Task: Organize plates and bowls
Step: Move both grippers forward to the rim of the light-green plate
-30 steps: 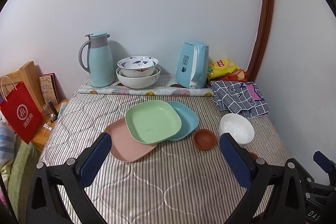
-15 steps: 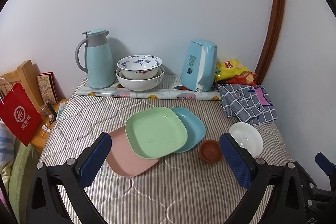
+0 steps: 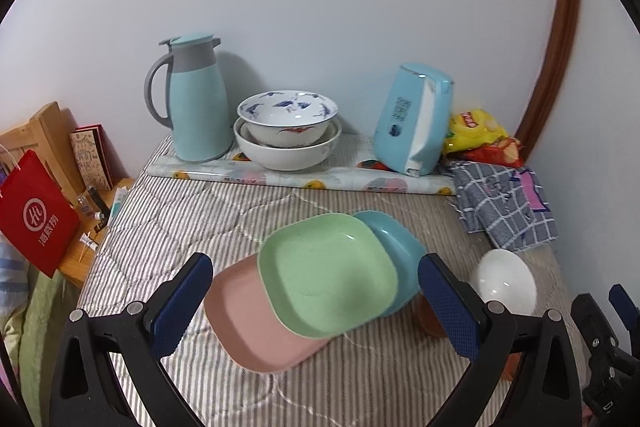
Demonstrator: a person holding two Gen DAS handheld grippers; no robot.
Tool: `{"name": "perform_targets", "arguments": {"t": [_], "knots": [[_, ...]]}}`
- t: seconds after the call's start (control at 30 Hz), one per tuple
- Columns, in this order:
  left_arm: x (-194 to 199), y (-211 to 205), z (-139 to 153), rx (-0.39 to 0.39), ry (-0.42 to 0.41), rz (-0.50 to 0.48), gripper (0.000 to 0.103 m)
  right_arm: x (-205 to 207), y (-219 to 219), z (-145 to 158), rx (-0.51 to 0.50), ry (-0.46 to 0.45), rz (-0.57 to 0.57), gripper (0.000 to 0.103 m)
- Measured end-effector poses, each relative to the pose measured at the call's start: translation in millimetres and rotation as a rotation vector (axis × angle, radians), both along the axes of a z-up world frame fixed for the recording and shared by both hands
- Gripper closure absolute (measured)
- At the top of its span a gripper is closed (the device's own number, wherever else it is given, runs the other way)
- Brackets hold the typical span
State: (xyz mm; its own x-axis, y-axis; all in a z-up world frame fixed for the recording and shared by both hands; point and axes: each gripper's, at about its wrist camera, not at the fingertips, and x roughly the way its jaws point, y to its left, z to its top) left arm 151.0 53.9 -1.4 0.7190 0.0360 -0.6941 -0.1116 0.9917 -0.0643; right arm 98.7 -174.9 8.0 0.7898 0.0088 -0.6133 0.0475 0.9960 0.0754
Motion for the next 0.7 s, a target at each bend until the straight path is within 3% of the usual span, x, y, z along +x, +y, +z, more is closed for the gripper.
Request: {"name": "perform_targets", "arguments": {"t": [0.4, 0.7], "knots": [[45, 39, -47, -0.01, 0.088, 0.04, 0.001, 68, 25, -52, 0.081, 0.21, 0.072, 0.0], [76, 63, -80, -0.044, 0.139, 0.031, 0.015, 92, 52, -78, 0.11, 0.25, 0.111, 0.002]]}}
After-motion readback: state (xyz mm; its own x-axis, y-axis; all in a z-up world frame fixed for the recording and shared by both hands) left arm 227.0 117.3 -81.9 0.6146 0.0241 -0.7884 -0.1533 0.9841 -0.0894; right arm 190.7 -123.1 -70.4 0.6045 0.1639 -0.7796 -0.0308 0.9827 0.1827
